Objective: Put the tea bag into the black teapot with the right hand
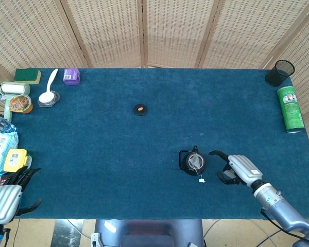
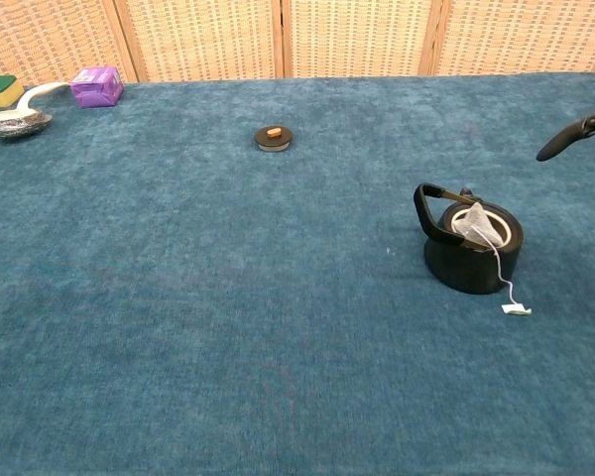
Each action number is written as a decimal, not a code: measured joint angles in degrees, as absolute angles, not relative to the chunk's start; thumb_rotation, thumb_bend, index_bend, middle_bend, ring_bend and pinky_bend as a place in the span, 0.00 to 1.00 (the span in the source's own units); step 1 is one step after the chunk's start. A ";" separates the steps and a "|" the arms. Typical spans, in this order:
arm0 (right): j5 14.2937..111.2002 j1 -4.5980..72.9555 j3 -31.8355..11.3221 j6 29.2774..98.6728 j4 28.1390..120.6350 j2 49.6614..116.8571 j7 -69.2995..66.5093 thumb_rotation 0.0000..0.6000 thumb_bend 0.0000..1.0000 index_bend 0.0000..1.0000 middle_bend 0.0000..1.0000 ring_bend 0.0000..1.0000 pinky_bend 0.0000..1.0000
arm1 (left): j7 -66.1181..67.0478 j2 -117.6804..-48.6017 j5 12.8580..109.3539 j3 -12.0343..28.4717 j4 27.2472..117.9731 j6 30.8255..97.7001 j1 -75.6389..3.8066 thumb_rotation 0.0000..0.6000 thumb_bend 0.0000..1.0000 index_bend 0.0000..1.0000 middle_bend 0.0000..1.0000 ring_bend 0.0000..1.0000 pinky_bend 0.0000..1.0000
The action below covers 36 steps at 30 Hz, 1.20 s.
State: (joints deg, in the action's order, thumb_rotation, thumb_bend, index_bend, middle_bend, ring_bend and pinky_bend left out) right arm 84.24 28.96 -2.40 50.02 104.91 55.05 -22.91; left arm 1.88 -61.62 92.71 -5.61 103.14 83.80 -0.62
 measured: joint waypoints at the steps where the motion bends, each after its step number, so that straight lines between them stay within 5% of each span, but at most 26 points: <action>1: 84.60 29.53 -2.28 48.85 105.17 54.36 -23.53 1.00 0.64 0.14 1.00 1.00 1.00 | 1.96 -61.56 92.71 -5.58 103.21 83.84 -0.61 1.00 0.27 0.13 0.19 0.09 0.14; 6: 85.87 32.90 -1.98 42.66 106.22 51.47 -25.64 1.00 0.74 0.14 1.00 1.00 1.00 | 2.21 -61.40 92.69 -5.60 103.38 83.88 -0.57 1.00 0.27 0.13 0.19 0.09 0.14; 16: 84.15 43.28 -3.02 27.25 106.16 48.97 -27.89 1.00 0.76 0.13 1.00 1.00 1.00 | 2.50 -61.62 91.72 -5.57 103.11 83.25 -0.56 1.00 0.27 0.13 0.19 0.09 0.14; 36: 74.47 48.57 -3.23 20.45 101.10 54.75 -21.07 1.00 0.76 0.13 1.00 1.00 1.00 | 1.77 -62.03 90.43 -5.27 101.85 82.20 -0.96 1.00 0.27 0.13 0.19 0.09 0.14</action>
